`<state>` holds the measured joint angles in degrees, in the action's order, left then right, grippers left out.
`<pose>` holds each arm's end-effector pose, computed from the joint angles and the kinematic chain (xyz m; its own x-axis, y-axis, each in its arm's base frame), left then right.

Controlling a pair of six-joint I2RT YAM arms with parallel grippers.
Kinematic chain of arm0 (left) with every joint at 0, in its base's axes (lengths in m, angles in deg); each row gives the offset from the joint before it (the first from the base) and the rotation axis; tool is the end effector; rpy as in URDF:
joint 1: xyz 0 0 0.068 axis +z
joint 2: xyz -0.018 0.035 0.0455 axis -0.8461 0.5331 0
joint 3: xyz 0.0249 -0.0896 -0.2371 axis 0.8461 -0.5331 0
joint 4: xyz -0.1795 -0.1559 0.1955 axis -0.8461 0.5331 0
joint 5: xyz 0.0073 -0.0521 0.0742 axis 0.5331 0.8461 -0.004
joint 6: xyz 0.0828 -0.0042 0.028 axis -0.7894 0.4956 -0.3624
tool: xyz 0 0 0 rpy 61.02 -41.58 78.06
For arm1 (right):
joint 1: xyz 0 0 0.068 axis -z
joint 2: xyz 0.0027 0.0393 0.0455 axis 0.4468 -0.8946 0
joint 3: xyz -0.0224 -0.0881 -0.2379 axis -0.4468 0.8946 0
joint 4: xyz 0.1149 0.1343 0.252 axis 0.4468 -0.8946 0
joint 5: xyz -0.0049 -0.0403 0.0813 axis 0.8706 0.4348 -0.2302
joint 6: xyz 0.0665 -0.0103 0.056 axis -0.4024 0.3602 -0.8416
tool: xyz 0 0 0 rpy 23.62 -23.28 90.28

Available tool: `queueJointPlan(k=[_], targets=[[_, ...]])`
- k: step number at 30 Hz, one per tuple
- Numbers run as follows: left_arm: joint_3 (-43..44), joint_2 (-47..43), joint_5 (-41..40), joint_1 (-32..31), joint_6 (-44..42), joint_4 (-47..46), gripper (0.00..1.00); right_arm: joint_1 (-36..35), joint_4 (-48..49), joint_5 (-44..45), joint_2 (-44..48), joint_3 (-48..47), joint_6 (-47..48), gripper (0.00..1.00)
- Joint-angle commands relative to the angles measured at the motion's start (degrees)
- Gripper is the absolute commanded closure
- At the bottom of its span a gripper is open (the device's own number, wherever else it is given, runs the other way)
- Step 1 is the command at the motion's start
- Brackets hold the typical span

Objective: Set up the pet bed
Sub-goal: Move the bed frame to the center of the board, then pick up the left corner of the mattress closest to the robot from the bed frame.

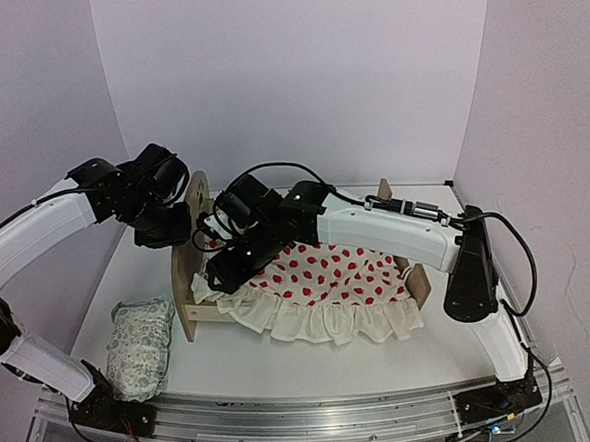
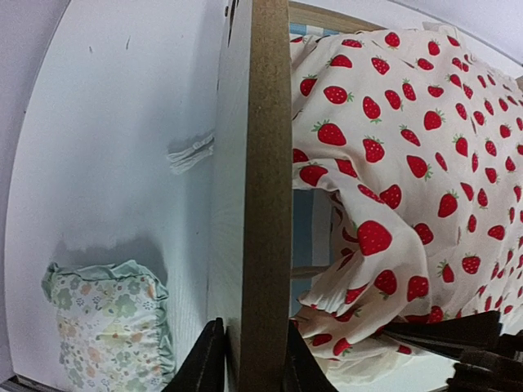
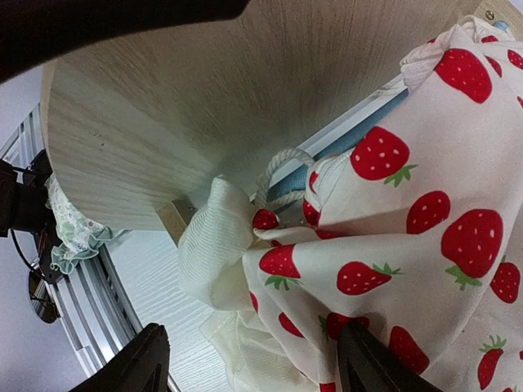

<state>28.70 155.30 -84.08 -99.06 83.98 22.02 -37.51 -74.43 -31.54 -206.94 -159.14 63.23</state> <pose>0.2746 -0.2138 0.2938 -0.8354 -0.0626 -0.5460 0.0195 0.9895 -0.1433 0.2532 0.5250 0.2392 -0.4509 -0.5675 -0.6890 -0.8461 0.5176 0.1273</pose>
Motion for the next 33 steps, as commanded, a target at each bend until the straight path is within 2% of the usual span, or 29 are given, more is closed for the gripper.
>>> queueJointPlan(k=[1,8,11,17,20,26,28,30,31,33], targets=[[2.68,-1.29,4.87,-0.43,3.04,-1.13,0.71,0.31,2.44,3.55,-0.76,-1.20,1.17,0.28],[7.07,-2.40,5.72,-0.39,4.04,1.44,0.52,0.33,2.38,15.80,-1.98,0.71,6.08,0.28],[9.05,-2.57,6.02,-0.37,4.05,2.26,0.42,0.29,2.39,16.90,-2.93,0.60,7.35,0.29],[13.86,-2.11,5.73,-0.32,4.70,5.08,0.31,0.31,2.39,13.54,-4.69,0.39,6.80,0.36],[16.35,-2.28,5.71,-0.37,5.04,6.37,0.26,0.33,2.38,12.69,-5.33,0.44,6.23,0.43],[21.06,-2.36,5.87,-0.38,4.94,11.18,0.28,0.40,2.38,11.22,-5.97,-1.68,8.88,0.65],[21.86,-2.87,6.81,-0.38,4.33,12.51,0.31,0.39,2.39,10.18,-5.43,-2.19,10.81,0.78],[21.98,-3.78,7.83,-0.40,3.56,13.54,0.34,0.50,2.41,9.31,-4.36,-2.45,11.76,0.96],[21.88,-4.23,8.20,-0.42,3.19,13.94,0.35,0.54,2.40,8.90,-3.59,-2.51,11.93,1.00],[21.52,-4.84,9.11,-0.41,2.26,14.41,0.39,0.64,2.40,8.45,-2.10,-3.05,12.04,1.00]])
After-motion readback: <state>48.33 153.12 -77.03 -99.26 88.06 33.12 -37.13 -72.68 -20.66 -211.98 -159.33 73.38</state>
